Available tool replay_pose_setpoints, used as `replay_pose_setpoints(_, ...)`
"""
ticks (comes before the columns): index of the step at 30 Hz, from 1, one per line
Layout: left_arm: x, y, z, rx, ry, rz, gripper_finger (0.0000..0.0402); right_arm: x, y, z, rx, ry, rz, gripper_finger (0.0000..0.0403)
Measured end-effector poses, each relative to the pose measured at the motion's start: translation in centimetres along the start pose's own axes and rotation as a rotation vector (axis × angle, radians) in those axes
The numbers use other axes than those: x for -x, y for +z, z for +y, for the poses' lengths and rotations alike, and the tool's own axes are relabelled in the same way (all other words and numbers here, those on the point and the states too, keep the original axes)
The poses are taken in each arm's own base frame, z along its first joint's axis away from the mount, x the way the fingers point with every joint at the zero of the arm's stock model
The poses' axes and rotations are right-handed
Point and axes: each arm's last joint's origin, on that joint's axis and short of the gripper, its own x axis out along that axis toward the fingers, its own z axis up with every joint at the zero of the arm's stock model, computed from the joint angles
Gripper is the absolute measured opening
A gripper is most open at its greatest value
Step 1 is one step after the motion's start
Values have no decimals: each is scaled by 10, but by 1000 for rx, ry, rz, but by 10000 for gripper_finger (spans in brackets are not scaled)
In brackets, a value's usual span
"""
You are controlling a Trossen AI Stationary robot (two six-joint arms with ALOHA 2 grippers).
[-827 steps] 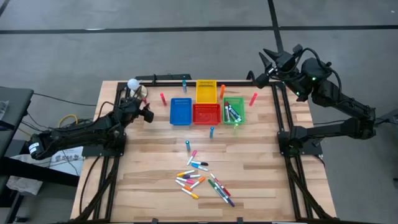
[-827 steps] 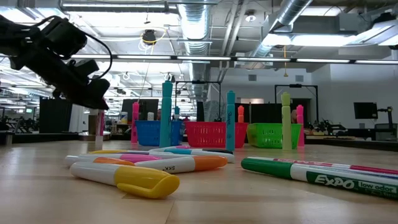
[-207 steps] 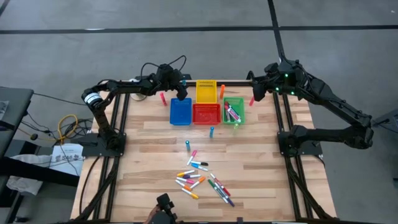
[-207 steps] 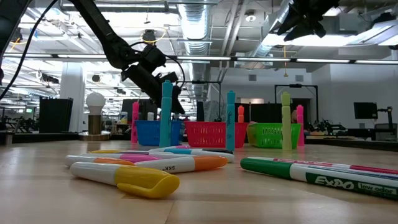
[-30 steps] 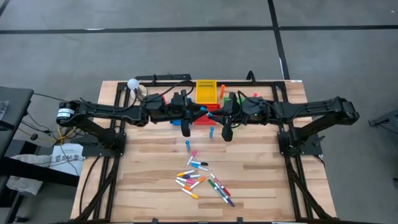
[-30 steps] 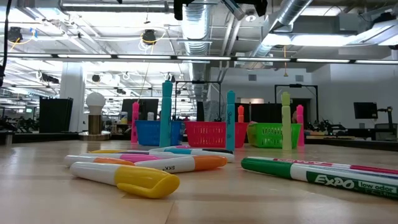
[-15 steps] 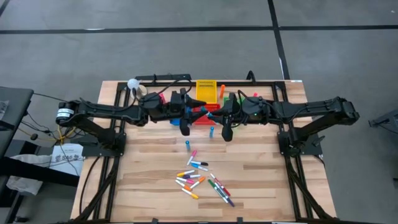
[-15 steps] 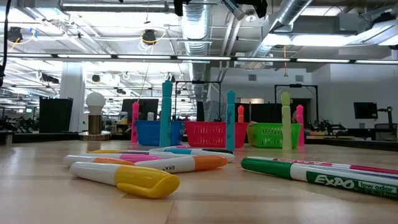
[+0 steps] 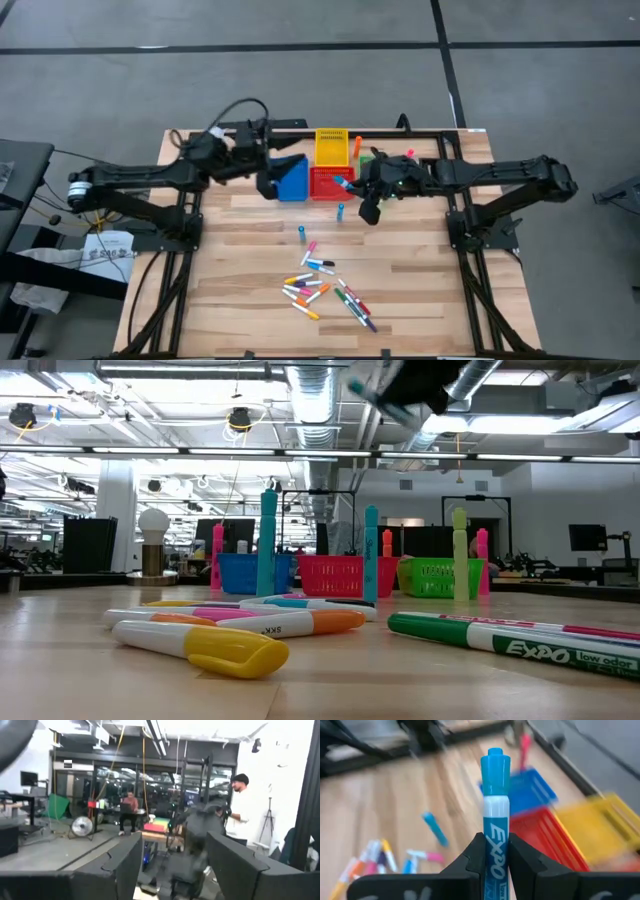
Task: Pick & Place Markers
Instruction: Put the large light blue marker pen into the green bin
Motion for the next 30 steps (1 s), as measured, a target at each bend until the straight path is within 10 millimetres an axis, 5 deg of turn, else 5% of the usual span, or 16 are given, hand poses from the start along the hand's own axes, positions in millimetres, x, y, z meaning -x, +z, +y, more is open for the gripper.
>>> replay_pose_setpoints(10, 25, 21, 1, -4, 8, 33, 207, -4, -22, -57, -108, -198, 249, 49)
replay_pose_setpoints(16, 31, 22, 1, -4, 11, 71, 209, -20, -59, -91, -235, -217, 350, 51)
replay_pose_setpoints(20, 32, 22, 1, -2, 11, 78, 210, -30, -81, -102, -291, -223, 361, 51)
replay_pose_setpoints(30, 32, 20, 1, -2, 12, 93, 210, -38, -96, -121, -335, -235, 295, 52)
